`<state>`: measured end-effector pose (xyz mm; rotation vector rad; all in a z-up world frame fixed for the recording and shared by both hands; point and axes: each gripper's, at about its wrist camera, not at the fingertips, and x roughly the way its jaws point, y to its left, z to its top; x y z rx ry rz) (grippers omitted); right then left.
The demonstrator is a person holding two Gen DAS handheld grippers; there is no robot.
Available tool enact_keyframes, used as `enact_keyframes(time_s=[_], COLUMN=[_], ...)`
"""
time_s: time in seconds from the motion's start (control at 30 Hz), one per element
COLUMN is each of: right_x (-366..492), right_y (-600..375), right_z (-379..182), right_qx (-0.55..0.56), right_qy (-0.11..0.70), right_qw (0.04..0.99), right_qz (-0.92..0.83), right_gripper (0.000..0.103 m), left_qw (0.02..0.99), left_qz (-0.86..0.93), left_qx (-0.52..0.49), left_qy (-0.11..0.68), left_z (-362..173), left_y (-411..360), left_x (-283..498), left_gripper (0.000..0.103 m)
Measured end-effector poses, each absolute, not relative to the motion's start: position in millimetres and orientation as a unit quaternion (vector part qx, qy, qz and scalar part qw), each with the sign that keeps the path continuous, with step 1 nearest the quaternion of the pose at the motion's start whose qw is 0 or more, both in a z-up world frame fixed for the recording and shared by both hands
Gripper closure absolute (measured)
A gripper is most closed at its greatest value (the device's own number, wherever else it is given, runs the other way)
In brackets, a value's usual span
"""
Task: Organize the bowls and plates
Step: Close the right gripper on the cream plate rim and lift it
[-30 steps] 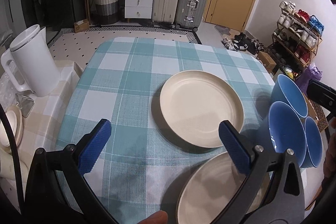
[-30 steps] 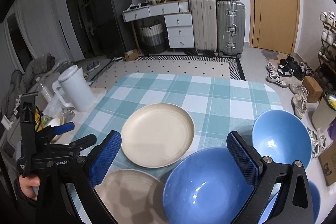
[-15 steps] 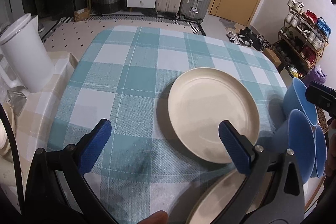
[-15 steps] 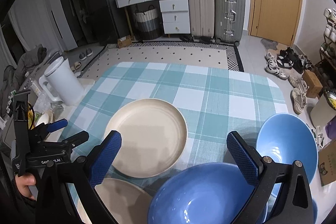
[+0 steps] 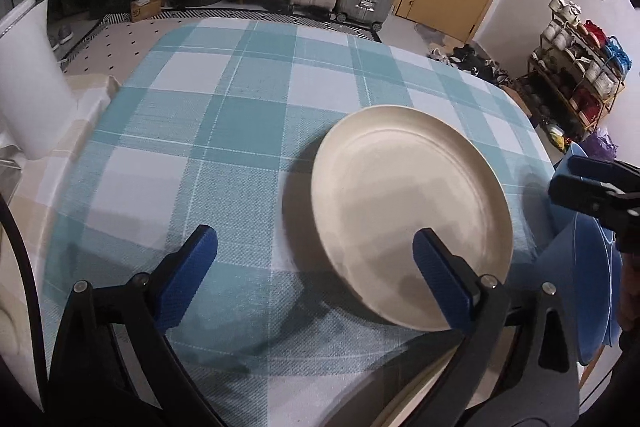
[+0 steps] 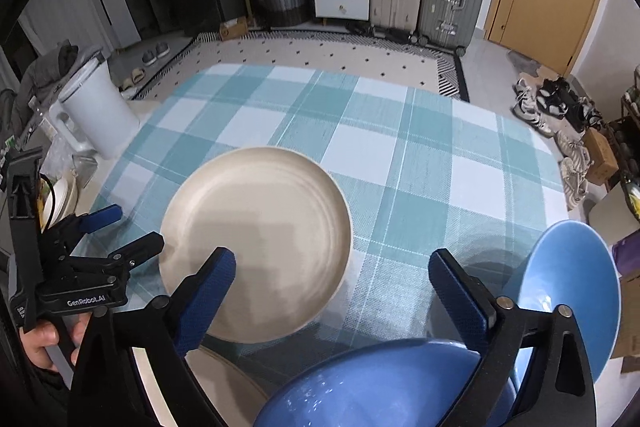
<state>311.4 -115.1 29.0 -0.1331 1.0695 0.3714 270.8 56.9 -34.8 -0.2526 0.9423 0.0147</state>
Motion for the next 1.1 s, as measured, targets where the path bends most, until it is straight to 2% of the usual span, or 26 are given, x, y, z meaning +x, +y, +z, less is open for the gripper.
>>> enact_keyframes(time_s=[0.1, 0.13, 0.2, 0.4, 0.47, 0.5, 0.63, 0.73, 0.9, 0.97, 1.1], right_x=[316.8, 319.1, 324.4, 336.3, 341.1, 342.9, 350.2, 353.6, 353.7, 352.4, 351.1], right_y=[-111.5, -110.3, -108.6, -105.2, -104.7, -104.1, -101.7, -100.3, -98.9, -100.5, -105.0], right_z=[19.4, 14.8, 5.3, -15.4, -20.8, -22.4, -30.3, -34.7, -41.3, -42.8, -42.6], right_qx=[-0.071, -0.073, -0.07, -0.068, -0.066, -0.068, -0.073, -0.078, -0.091, -0.096, -0.093], right_qy=[0.521, 0.529, 0.544, 0.573, 0.579, 0.581, 0.592, 0.596, 0.604, 0.603, 0.603], right_qw=[0.832, 0.827, 0.816, 0.796, 0.791, 0.791, 0.783, 0.78, 0.773, 0.774, 0.774], right_qz=[0.177, 0.177, 0.181, 0.184, 0.184, 0.181, 0.176, 0.173, 0.168, 0.167, 0.167], right_gripper=[0.014, 0.016, 0.024, 0.03, 0.035, 0.04, 0.047, 0.057, 0.078, 0.084, 0.09], left_qw=[0.881, 0.88, 0.88, 0.877, 0.872, 0.871, 0.867, 0.866, 0.866, 0.866, 0.868], left_qz=[0.002, 0.002, 0.001, -0.001, -0.001, -0.002, -0.009, -0.013, -0.017, -0.021, -0.025], left_qx=[-0.125, -0.125, -0.129, -0.135, -0.137, -0.137, -0.136, -0.131, -0.133, -0.13, -0.122], left_qy=[0.456, 0.458, 0.458, 0.461, 0.47, 0.473, 0.479, 0.482, 0.482, 0.482, 0.48], left_z=[-41.6, -42.6, -44.4, -50.1, -55.3, -56.8, -62.2, -64.6, -66.6, -67.3, -66.4], left_y=[55.7, 55.6, 56.6, 58.4, 58.1, 57.7, 54.5, 52.6, 50.7, 48.8, 44.0], left_x=[273.0, 273.0, 273.6, 275.5, 277.7, 277.9, 280.0, 281.0, 280.8, 280.6, 279.9], left_gripper=[0.008, 0.012, 0.015, 0.024, 0.035, 0.037, 0.048, 0.06, 0.072, 0.083, 0.087])
